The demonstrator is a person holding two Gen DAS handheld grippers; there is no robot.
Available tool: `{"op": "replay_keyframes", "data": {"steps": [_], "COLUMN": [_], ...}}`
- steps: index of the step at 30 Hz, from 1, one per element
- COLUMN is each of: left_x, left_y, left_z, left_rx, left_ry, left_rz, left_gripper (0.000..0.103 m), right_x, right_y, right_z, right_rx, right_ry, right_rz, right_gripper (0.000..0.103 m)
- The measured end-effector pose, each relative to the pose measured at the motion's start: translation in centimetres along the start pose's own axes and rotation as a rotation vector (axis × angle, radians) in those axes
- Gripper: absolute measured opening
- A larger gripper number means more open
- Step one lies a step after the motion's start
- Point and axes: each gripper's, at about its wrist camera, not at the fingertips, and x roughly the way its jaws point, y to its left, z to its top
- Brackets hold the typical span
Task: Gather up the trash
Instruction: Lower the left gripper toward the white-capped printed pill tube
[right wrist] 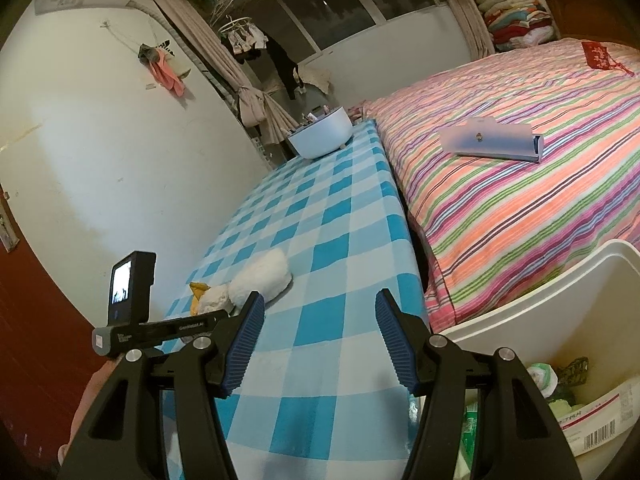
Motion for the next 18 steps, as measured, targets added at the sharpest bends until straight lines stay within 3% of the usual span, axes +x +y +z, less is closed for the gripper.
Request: {"op": "replay_keyframes", "data": {"steps": [7, 10, 18], "left_x": [-0.1, 0.0, 0.1], "left_y": [-0.3, 0.4, 1.1], "left_z": [0.5, 0.6, -0.1], "left_rx": [-0.052, -0.073, -0.118], "left_ry": [0.025, 0.023, 0.069], "left_rz": [0.014, 0.064, 0.065], "left_gripper": [0.096, 0.096, 0.096], "right_x": [0.6, 1.0, 1.5], "right_y": [0.1, 0.4, 0.8], "right_z": [-0.3, -0.5, -0.8], "right_rx": [-0.009, -0.017, -0.03], "right_ry": [0.016, 0.025, 0.033], "right_rz": [-0.011, -0.015, -0.023], "right_gripper": [0.056, 0.056, 0.056]}}
